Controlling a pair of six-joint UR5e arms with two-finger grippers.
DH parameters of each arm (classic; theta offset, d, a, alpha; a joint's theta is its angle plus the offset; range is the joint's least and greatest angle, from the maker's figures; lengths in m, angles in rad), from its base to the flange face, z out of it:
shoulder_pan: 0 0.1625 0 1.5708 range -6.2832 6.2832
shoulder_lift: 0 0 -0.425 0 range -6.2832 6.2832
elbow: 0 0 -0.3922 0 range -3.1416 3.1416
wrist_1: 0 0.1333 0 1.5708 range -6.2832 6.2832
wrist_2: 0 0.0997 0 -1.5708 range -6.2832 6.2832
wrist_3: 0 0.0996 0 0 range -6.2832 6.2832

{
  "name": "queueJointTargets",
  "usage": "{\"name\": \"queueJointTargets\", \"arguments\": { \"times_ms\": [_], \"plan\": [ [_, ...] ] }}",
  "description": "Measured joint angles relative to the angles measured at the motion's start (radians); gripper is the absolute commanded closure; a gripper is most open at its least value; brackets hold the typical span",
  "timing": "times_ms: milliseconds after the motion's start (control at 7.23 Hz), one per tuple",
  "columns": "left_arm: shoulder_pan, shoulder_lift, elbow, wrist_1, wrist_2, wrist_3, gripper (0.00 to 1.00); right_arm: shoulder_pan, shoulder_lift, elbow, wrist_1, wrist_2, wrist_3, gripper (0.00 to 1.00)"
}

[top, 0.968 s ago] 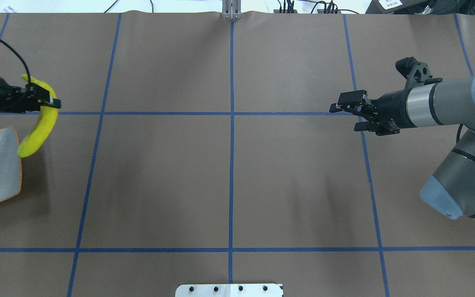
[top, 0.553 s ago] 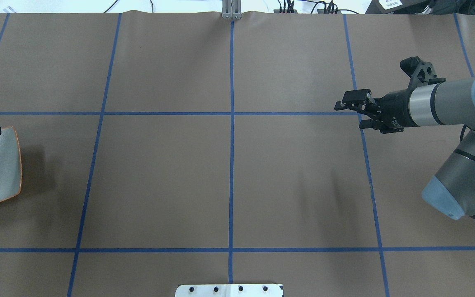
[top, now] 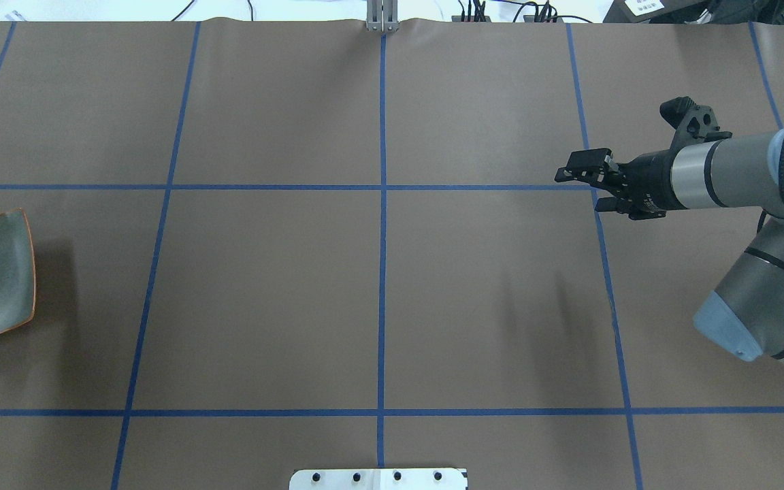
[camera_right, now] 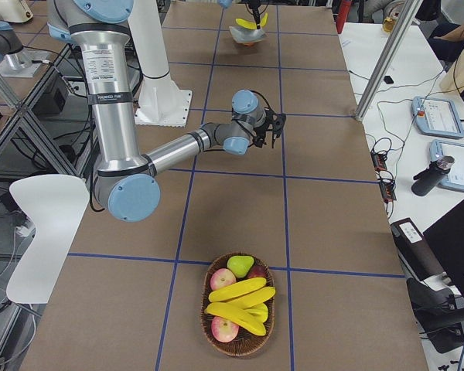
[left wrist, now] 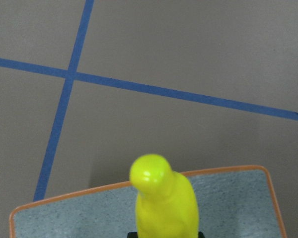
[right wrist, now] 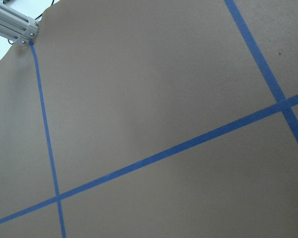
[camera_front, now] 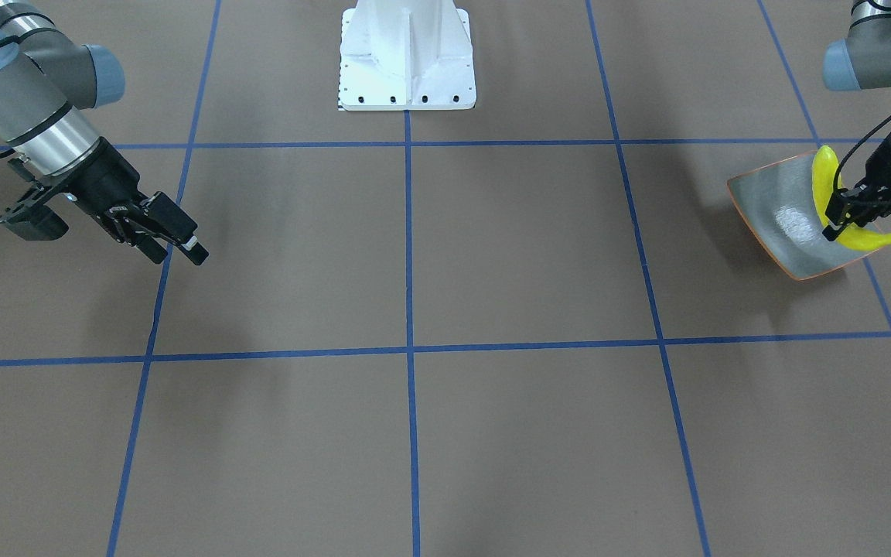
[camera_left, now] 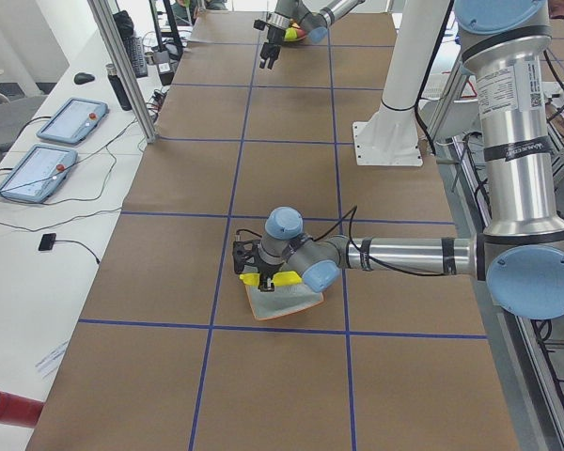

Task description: Transfer all bananas from basket to plate

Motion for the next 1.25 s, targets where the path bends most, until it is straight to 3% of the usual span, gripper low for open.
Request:
{"name": "queueJointTargets", "arguments": {
  "times_ms": [553, 692, 830, 968, 1107, 1245],
  "plan": [
    [0.066, 0.001, 0.030, -0.002, -0.003, -0.001, 1.00, -0.004, 0.001, -0.002, 0.001, -0.003, 0.000, 0.00],
    [0.072, -0.003, 0.040, -0.002, -0.003, -0.001, 0.77, -0.006, 0.001, -0.002, 0.001, -0.003, 0.000, 0.00],
    [0.075, -0.006, 0.049, -0.003, -0.003, -0.001, 0.33, -0.008, 0.001, -0.002, 0.001, -0.003, 0.000, 0.00],
    [0.078, -0.008, 0.054, -0.004, -0.003, -0.001, 0.14, -0.009, 0.000, -0.003, 0.001, -0.003, 0.000, 0.00],
    [0.080, -0.010, 0.056, -0.005, -0.003, 0.000, 0.01, -0.010, 0.000, -0.003, 0.002, -0.003, 0.000, 0.00],
    [0.080, -0.011, 0.055, -0.008, -0.004, 0.000, 0.01, -0.011, 0.000, -0.003, 0.003, -0.002, 0.000, 0.00]
  ]
}}
